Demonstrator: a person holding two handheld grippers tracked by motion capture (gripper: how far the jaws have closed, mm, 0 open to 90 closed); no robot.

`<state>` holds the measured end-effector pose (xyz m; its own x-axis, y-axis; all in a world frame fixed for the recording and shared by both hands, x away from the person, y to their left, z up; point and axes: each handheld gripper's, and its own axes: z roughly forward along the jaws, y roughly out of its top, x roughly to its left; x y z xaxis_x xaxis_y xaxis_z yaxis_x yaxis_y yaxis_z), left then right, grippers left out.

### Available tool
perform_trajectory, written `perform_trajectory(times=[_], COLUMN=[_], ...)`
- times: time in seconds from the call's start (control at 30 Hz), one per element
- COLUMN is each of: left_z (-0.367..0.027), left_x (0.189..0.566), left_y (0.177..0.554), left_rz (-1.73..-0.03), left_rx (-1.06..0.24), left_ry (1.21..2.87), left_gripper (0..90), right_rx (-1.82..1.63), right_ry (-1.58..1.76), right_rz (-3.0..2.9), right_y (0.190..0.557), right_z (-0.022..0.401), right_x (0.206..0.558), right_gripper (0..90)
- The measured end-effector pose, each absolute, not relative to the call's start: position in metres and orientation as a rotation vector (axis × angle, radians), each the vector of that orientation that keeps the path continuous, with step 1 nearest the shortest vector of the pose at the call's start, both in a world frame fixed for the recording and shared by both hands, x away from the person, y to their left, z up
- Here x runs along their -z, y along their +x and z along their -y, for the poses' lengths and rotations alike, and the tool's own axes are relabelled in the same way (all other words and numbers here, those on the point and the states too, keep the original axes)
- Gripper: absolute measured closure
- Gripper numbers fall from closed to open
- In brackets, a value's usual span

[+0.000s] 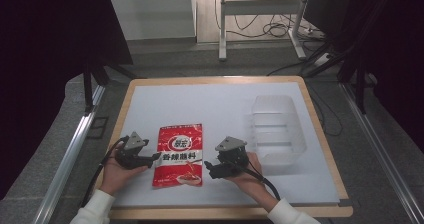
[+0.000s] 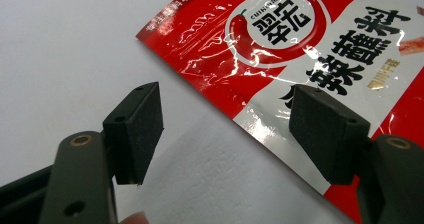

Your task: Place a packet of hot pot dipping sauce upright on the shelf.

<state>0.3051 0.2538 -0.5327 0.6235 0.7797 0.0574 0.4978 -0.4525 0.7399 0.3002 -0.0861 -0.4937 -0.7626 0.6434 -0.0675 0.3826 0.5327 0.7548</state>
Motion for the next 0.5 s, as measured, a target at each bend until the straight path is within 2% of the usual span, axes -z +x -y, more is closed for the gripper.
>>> perform_trajectory(times=[0.5], left_z=[-0.257], left_x=[0.533], left_y=[0.3], left_rz=[-1.003], left_rx=[-0.518], left_ry=[2.134], left_gripper=[29.4], right_rx=[-1.062], right_ry=[0.773], right_rz=[-2.51], right_y=[0.3], right_z=[0.081], right_x=[0.483], right_gripper=[16.2])
